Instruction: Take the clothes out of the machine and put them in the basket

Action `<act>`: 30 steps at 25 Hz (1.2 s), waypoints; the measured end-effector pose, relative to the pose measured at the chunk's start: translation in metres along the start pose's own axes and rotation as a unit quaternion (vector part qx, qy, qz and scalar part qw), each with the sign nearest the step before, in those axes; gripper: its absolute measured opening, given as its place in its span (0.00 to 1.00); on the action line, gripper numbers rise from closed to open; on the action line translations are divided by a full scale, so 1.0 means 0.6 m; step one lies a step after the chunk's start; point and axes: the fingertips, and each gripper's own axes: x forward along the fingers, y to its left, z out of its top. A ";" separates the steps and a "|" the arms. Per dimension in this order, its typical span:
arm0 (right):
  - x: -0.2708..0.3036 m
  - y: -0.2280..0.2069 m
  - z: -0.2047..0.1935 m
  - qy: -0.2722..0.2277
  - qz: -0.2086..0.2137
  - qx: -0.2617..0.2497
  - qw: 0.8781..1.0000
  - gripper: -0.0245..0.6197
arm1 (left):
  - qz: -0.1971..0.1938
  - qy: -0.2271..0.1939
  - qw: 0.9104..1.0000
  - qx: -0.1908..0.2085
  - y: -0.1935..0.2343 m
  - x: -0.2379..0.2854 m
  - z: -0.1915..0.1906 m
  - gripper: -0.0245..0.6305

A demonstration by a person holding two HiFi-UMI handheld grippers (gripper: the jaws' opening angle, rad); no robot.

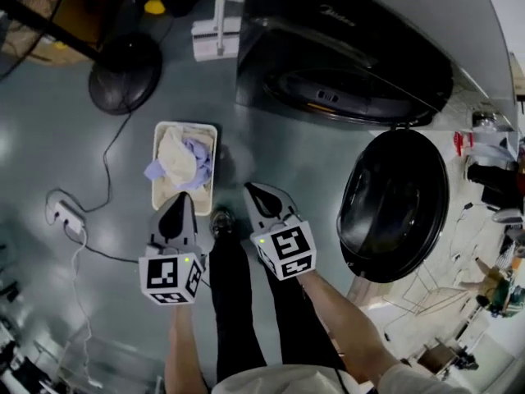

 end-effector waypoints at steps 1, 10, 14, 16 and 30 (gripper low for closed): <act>-0.022 -0.016 0.010 -0.008 -0.012 0.009 1.000 0.08 | -0.006 0.000 1.000 0.009 -0.017 0.000 0.015 0.07; -0.249 -0.171 0.116 -0.088 -0.138 0.056 0.985 0.08 | -0.064 -0.014 0.996 0.064 -0.166 0.001 0.160 0.07; -0.365 -0.203 0.160 -0.109 -0.169 0.069 0.977 0.07 | -0.083 -0.022 0.992 0.087 -0.241 -0.033 0.232 0.07; -0.416 -0.209 0.191 -0.122 -0.180 0.067 0.974 0.08 | -0.087 -0.031 0.992 0.091 -0.269 -0.053 0.272 0.07; -0.697 -0.201 0.454 -0.212 -0.223 -0.014 0.951 0.07 | -0.120 -0.116 0.976 0.138 -0.409 -0.199 0.522 0.07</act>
